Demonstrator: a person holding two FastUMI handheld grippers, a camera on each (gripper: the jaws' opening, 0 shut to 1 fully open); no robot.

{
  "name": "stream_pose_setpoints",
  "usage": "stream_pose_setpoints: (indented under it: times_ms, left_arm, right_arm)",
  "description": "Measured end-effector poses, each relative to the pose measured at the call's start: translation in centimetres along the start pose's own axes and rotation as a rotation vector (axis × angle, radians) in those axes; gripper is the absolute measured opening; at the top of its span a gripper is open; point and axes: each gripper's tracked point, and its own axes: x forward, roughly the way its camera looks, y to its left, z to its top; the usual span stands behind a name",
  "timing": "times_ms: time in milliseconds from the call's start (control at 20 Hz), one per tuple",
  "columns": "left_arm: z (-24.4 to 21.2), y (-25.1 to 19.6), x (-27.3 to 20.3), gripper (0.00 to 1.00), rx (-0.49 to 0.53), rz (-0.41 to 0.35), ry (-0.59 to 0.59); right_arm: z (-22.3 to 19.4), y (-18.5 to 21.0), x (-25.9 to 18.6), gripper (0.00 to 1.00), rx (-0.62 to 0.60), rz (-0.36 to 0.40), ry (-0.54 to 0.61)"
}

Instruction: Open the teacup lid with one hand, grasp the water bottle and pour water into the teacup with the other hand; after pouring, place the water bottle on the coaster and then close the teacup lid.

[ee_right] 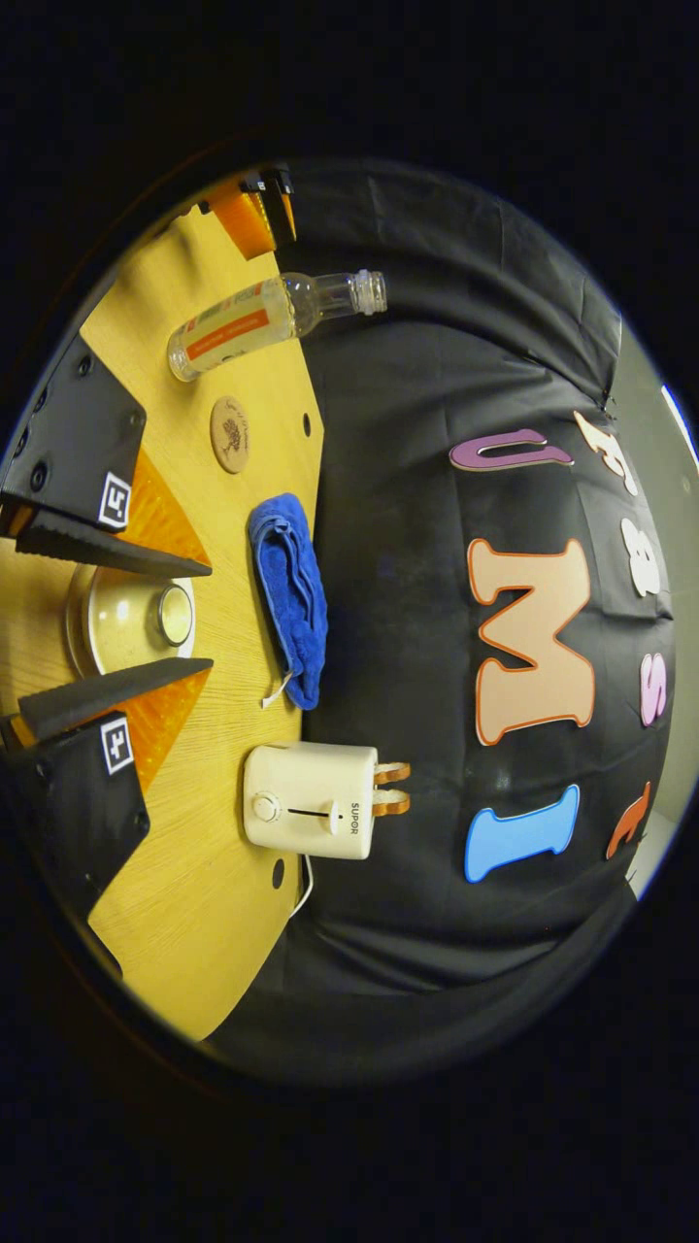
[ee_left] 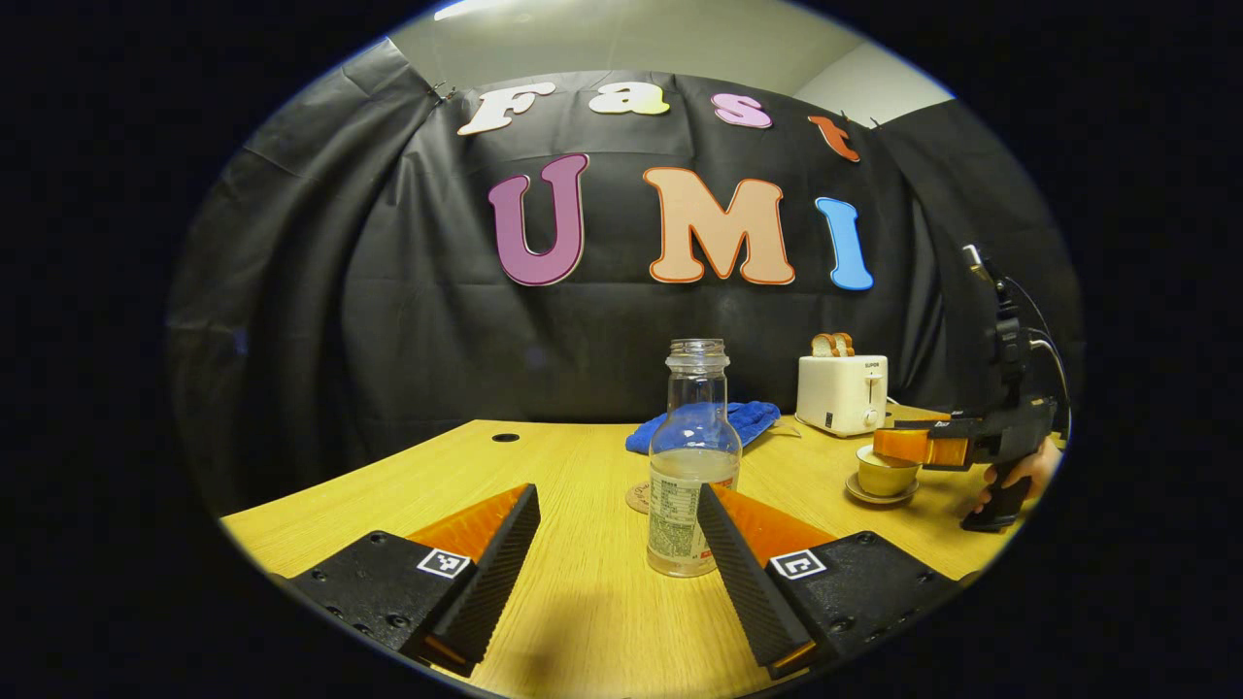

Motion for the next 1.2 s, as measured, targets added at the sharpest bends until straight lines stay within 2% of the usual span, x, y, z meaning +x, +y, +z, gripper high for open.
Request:
stream_pose_setpoints:
  times_ms: [150,300,350,550,900,1200]
  left_arm:
    - [0.0,0.0,0.0,0.96,0.001,0.000,0.000]
    - [0.0,0.1,0.0,0.95,0.000,0.000,0.000]
    - [0.1,0.1,0.0,0.96,0.001,0.000,0.000]
    - [0.1,0.0,0.0,0.96,0.001,0.000,0.001]
    - [0.0,-0.2,0.0,0.96,0.001,-0.007,0.001]
    - [-0.1,-1.3,0.5,0.95,0.000,-0.058,0.001]
  right_arm:
    - [0.0,0.1,0.0,0.36,-0.020,-0.003,0.000]
    - [0.0,0.1,-0.2,0.36,-0.037,-0.008,-0.003]
    - [-0.1,0.2,-0.1,0.31,-0.035,-0.007,-0.001]
    - [0.6,0.3,-0.6,0.31,-0.028,0.004,-0.042]
    - [1.1,-0.8,-2.3,0.31,0.002,-0.018,-0.099]
    - [2.0,-2.6,-5.1,0.31,0.014,-0.094,-0.174]
